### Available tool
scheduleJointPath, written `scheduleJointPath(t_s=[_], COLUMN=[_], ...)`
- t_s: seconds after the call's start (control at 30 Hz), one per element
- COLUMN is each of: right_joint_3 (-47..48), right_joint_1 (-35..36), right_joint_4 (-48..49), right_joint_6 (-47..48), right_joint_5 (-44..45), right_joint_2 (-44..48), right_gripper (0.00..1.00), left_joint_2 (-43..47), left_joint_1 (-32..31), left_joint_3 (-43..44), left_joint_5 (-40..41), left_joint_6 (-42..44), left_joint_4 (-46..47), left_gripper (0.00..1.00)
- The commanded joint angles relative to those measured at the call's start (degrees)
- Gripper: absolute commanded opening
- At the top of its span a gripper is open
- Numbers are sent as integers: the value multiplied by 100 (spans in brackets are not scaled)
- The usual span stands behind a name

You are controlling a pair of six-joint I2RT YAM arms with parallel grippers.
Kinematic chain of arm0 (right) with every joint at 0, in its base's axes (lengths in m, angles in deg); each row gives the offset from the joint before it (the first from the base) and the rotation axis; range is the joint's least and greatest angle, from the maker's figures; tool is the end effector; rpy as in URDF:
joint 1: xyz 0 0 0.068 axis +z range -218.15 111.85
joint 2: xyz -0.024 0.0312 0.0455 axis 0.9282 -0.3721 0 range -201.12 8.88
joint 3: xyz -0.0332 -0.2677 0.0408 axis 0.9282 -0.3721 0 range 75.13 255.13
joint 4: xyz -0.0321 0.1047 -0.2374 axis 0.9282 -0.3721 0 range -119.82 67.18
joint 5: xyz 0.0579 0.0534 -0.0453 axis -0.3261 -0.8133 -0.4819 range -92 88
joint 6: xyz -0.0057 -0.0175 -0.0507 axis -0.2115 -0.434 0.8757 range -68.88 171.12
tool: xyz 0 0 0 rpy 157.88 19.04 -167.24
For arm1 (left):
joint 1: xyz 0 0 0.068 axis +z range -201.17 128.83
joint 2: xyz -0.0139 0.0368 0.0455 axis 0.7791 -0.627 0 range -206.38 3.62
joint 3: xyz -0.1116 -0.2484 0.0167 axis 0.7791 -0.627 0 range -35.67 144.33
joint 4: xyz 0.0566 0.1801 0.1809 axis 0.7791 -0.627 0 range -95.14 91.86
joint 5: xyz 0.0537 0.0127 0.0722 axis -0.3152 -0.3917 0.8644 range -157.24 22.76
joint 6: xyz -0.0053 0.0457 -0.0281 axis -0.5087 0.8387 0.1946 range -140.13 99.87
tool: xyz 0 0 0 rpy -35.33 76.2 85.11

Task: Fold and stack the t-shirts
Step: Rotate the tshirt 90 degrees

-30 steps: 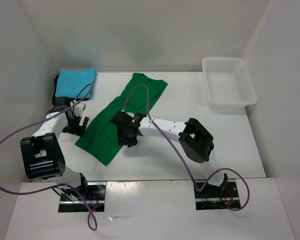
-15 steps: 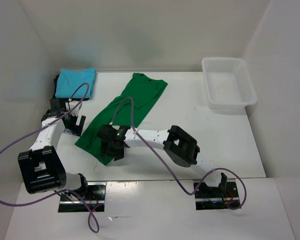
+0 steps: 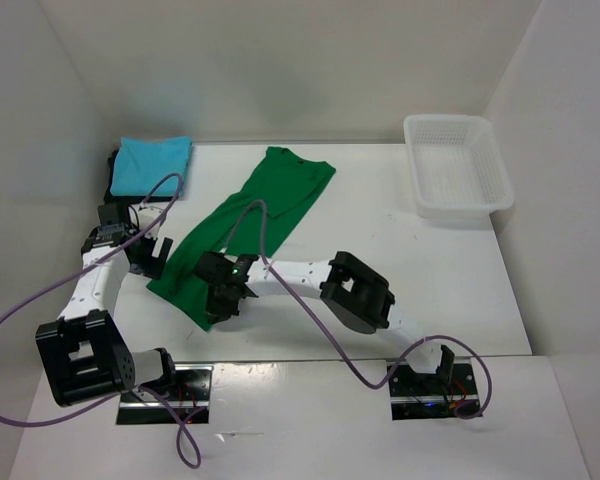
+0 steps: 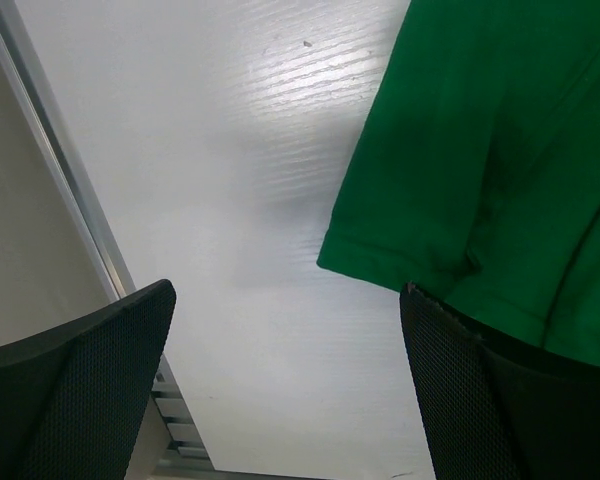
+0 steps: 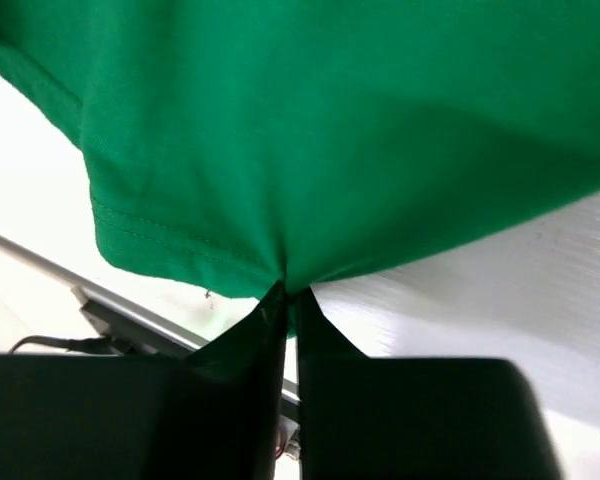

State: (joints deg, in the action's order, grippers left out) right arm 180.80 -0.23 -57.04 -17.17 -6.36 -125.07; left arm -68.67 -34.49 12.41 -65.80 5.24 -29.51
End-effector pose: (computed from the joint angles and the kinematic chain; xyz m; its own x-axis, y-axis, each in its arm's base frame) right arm 0.1846 0.4625 0.1432 -0.9940 0.0140 -0.1081 -0.0369 0.8903 0.4539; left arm 0.2388 0.0726 0.2290 -0.8428 0.1944 -0.5019 0.0669 0.9631 0.2607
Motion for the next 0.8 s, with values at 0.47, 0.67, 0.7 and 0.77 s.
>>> scheduleJointPath(t_s=[0.47, 0.67, 0.7, 0.77], right_joint_3=[-5028, -6110, -6180, -6426], right_joint_1=[-895, -1053, -1053, -1053], right_joint_4=[22, -576, -647, -700], right_joint_6=[-580, -721, -721, -861], right_joint_5=[963, 1157, 1157, 1157], right_joint_2=[3101, 4121, 4218, 4568], right_gripper=[0, 0, 0, 0], left_joint_2=[57, -110, -110, -110], left_joint_1=[-332, -1000, -1105, -1413], left_joint_3=[651, 800, 800, 800], left_joint_5=[-1188, -1645, -1646, -1769], left_joint_6=[672, 364, 277, 118], left_joint_4=[-685, -888, -888, -888], left_gripper=[99, 99, 99, 99])
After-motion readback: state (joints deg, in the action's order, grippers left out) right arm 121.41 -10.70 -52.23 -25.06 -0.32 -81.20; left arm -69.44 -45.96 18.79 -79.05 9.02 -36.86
